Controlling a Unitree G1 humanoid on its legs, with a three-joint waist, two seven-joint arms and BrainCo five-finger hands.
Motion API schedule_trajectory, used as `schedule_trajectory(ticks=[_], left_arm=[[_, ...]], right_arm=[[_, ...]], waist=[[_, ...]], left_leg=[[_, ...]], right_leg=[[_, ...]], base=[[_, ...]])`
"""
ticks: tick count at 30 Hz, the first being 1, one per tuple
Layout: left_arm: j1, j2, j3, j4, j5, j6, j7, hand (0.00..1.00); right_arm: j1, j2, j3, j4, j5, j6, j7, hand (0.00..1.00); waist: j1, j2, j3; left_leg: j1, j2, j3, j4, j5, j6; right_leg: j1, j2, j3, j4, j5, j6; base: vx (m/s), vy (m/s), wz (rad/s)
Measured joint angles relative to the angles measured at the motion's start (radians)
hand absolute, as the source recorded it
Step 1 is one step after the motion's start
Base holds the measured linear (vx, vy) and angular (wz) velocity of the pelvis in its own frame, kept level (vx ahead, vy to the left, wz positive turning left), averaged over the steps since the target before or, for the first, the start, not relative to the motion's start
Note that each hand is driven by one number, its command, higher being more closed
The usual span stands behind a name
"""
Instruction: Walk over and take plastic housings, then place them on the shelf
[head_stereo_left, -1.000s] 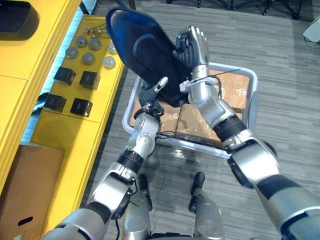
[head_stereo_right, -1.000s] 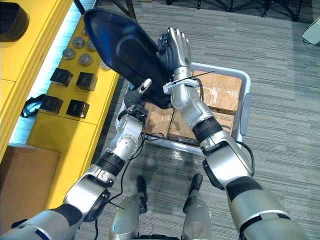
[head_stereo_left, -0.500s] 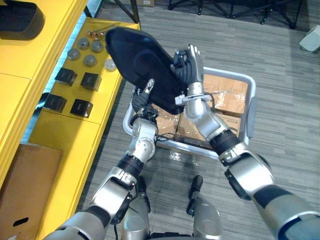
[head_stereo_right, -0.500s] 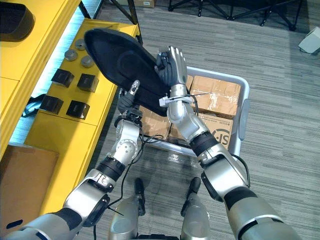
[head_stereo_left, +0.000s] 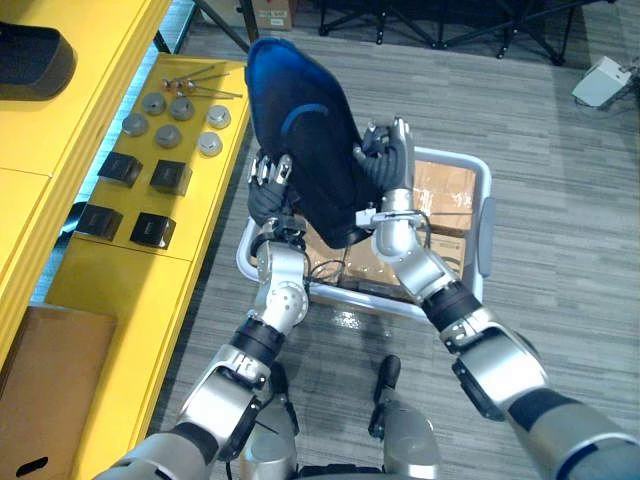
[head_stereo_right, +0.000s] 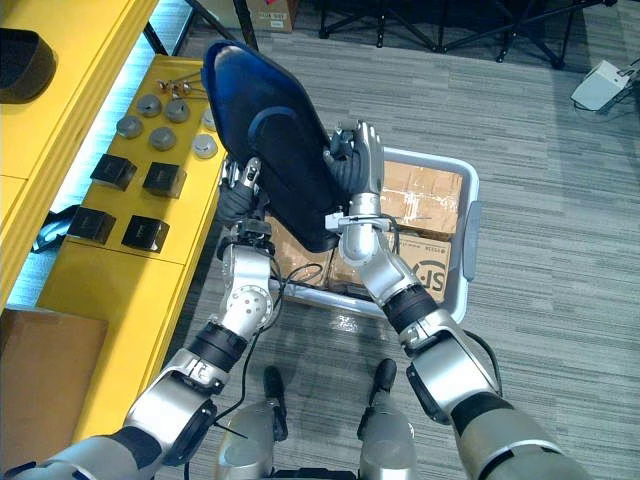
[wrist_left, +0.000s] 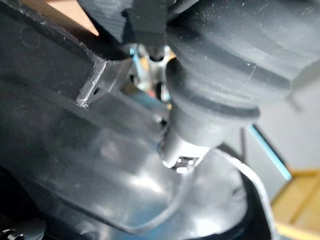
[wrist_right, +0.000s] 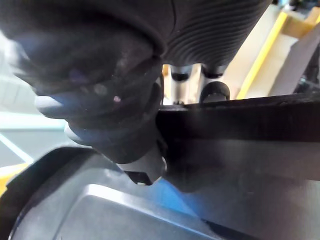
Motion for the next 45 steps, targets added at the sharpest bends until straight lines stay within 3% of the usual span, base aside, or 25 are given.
schedule_trajectory(ticks=[7, 8, 9, 18, 21, 23, 24, 25, 30, 38, 45], left_arm=[[0.038, 0.002, -0.001, -0.012, 0.093, 0.064, 0.000, 1.00], [0.056, 0.004, 0.000, -0.027, 0.119, 0.095, 0.000, 0.00], [0.066, 0.004, -0.001, -0.034, 0.134, 0.110, 0.001, 0.00], [0.093, 0.080, -0.065, -0.038, 0.492, 0.406, 0.039, 0.00], [0.092, 0.083, -0.065, -0.038, 0.525, 0.434, 0.039, 0.00], [0.087, 0.100, -0.072, -0.038, 0.564, 0.499, 0.036, 0.00], [0.086, 0.107, -0.078, -0.038, 0.565, 0.508, 0.034, 0.00], [0.086, 0.121, -0.084, -0.037, 0.566, 0.534, 0.019, 1.00], [0.078, 0.142, -0.093, -0.033, 0.564, 0.582, -0.003, 1.00], [0.037, 0.161, -0.109, 0.004, 0.563, 0.583, -0.012, 1.00], [0.035, 0.163, -0.108, 0.016, 0.556, 0.577, -0.017, 1.00]], right_arm=[[0.045, 0.000, -0.004, -0.001, 0.002, 0.013, 0.000, 1.00], [0.061, 0.000, -0.005, -0.001, 0.002, 0.019, 0.000, 1.00], [0.069, -0.001, -0.005, -0.001, 0.003, 0.025, 0.000, 1.00], [0.122, -0.006, -0.004, 0.014, 0.014, 0.086, 0.036, 1.00], [0.124, -0.010, -0.003, 0.033, 0.014, 0.093, 0.050, 1.00], [0.128, -0.019, 0.002, 0.051, 0.014, 0.099, 0.071, 1.00], [0.128, -0.019, 0.003, 0.056, 0.014, 0.099, 0.074, 1.00], [0.128, -0.019, 0.006, 0.064, 0.013, 0.099, 0.082, 1.00], [0.127, -0.024, 0.010, 0.072, 0.013, 0.099, 0.091, 1.00], [0.110, -0.049, 0.031, 0.072, 0.012, 0.091, 0.098, 1.00], [0.090, -0.066, 0.050, 0.076, 0.008, 0.091, 0.119, 1.00]], waist=[[0.004, -0.009, -0.012], [0.002, -0.012, -0.019], [0.002, -0.014, -0.024], [0.001, -0.018, -0.060], [0.001, -0.018, -0.060], [-0.002, -0.017, -0.061], [-0.003, -0.016, -0.061], [-0.005, -0.016, -0.061], [-0.021, -0.016, -0.061], [-0.027, -0.013, -0.063], [-0.028, 0.005, -0.066]], left_leg=[[0.027, -0.001, -0.002, -0.002, 0.000, 0.000], [0.028, -0.002, -0.004, -0.002, 0.000, 0.000], [0.028, -0.002, -0.005, -0.002, 0.000, -0.001], [0.028, -0.002, -0.001, 0.002, -0.001, -0.001], [0.028, -0.002, 0.001, 0.002, -0.001, -0.001], [0.023, -0.002, 0.008, 0.001, -0.001, -0.001], [0.021, -0.001, 0.010, 0.001, -0.001, -0.001], [0.017, -0.001, 0.015, 0.002, -0.001, -0.001], [-0.001, -0.003, 0.034, 0.003, -0.001, -0.001], [-0.016, -0.005, 0.045, 0.007, -0.001, -0.001], [-0.033, -0.007, 0.036, 0.040, -0.015, 0.001]], right_leg=[[0.038, 0.001, -0.009, -0.015, 0.001, 0.002], [0.043, 0.001, -0.013, -0.018, 0.002, 0.003], [0.045, 0.001, -0.015, -0.021, 0.002, 0.003], [0.050, 0.006, -0.006, -0.049, 0.023, 0.000], [0.046, 0.006, -0.002, -0.049, 0.023, 0.000], [0.035, 0.007, 0.005, -0.049, 0.025, -0.002], [0.032, 0.007, 0.007, -0.049, 0.026, -0.002], [0.024, 0.007, 0.011, -0.049, 0.027, -0.003], [-0.008, 0.005, 0.033, -0.048, 0.042, -0.003], [-0.034, 0.004, 0.053, -0.048, 0.048, -0.002], [-0.039, -0.002, 0.055, -0.042, 0.052, -0.002]], base=[[-0.01, 0.007, 0.03], [-0.02, 0.010, 0.06], [-0.01, 0.010, 0.05], [-0.02, 0.007, -0.03], [-0.02, 0.011, -0.05], [-0.02, 0.018, -0.08], [0.00, 0.015, -0.10], [0.00, 0.017, -0.10], [0.01, 0.018, -0.12], [-0.01, 0.020, -0.06], [-0.02, 0.018, 0.00]])
